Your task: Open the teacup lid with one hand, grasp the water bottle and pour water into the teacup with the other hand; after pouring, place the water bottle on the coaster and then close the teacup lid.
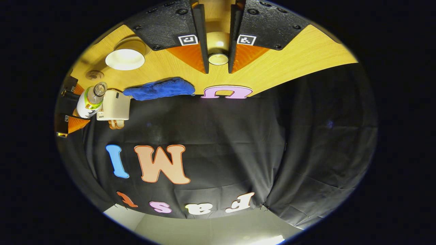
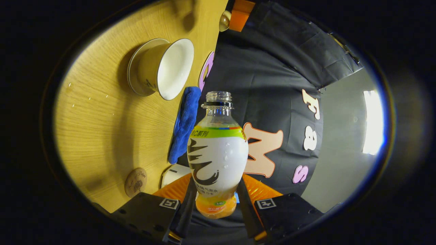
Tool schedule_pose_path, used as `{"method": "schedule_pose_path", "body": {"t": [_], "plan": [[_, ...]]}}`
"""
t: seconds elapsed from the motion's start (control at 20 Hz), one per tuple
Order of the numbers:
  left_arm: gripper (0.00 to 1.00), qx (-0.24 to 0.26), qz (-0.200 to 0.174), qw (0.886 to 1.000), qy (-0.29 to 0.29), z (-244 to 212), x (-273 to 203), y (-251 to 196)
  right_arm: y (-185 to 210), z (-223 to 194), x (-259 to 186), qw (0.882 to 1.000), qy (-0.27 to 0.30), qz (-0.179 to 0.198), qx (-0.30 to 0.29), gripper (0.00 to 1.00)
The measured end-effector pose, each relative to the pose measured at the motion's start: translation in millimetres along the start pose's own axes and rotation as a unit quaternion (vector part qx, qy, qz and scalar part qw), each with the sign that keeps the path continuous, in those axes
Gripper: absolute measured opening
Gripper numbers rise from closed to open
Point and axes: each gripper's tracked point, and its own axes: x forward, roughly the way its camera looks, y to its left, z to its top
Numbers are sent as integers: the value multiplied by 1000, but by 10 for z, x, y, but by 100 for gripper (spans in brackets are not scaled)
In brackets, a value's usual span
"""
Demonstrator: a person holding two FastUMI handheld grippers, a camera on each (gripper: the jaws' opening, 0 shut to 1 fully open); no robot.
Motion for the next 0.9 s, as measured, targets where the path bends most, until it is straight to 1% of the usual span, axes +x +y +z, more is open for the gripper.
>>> {"method": "schedule_pose_path", "body": {"t": [0.2, 0.25, 0.9], "plan": [[27, 0, 0, 1000, 0, 1, 1, 0, -13, 12, -3, 1000, -3, -7, -15, 67], [28, 0, 0, 1000, 0, -2, 3, -2, -21, 17, 0, 1000, -3, -9, -19, 67], [27, -1, 0, 1000, 1, -1, -1, -1, -38, 80, -96, 994, -21, -58, -89, 67]]}}
